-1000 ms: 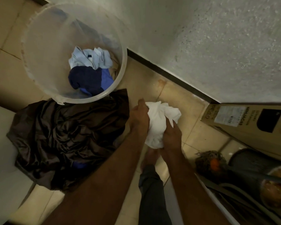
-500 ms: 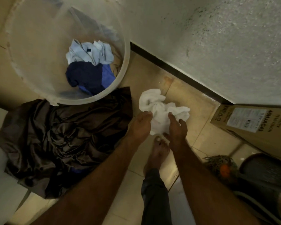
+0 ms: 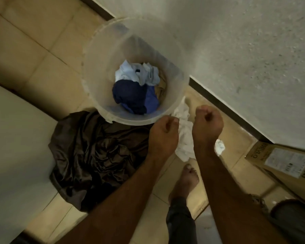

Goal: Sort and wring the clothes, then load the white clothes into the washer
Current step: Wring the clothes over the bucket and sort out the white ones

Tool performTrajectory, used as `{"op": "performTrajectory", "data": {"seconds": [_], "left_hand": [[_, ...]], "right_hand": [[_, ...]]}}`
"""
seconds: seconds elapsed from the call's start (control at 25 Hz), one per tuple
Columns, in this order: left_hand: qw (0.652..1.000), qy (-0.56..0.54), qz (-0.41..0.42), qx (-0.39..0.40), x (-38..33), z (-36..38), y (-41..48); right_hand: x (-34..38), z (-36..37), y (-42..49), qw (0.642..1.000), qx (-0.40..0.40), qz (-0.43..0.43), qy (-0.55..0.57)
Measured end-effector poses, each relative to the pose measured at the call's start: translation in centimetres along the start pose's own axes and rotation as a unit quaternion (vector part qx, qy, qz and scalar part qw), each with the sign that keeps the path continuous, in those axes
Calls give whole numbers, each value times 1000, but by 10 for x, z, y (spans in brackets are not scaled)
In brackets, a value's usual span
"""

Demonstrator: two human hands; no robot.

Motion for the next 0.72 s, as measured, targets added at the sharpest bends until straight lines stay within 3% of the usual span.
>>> {"op": "performTrajectory", "data": {"seconds": [0.12, 0.24, 0.32, 0.44, 0.56, 0.72], "left_hand": [[992, 52, 94, -62, -13, -50, 10], [958, 199, 156, -138, -4, -106, 24], [913, 337, 157, -168, 13, -134, 33], [866, 441, 202, -123, 38, -141, 40], [855, 452, 235, -98, 46, -138, 48], [852, 430, 289, -75, 51, -142, 56]], "right_hand": [[50, 49, -12, 988, 35, -148, -14], [55, 102, -15, 961, 133, -209, -121], [45, 139, -19, 917, 237, -195, -255], [20, 185, -26, 803, 392, -110, -435], [1, 216, -17, 742, 463, -34, -484], [-30, 254, 6, 648, 540, -39, -535]]}}
Point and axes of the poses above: each hand's wrist, its own y-axis towards the middle knuckle, its own z-axis out of the palm, x = y × z, the point moved 3 cm from there along y, towards the middle knuckle, and after that the axes turned 5 degrees about x, right-handed, at the moved point
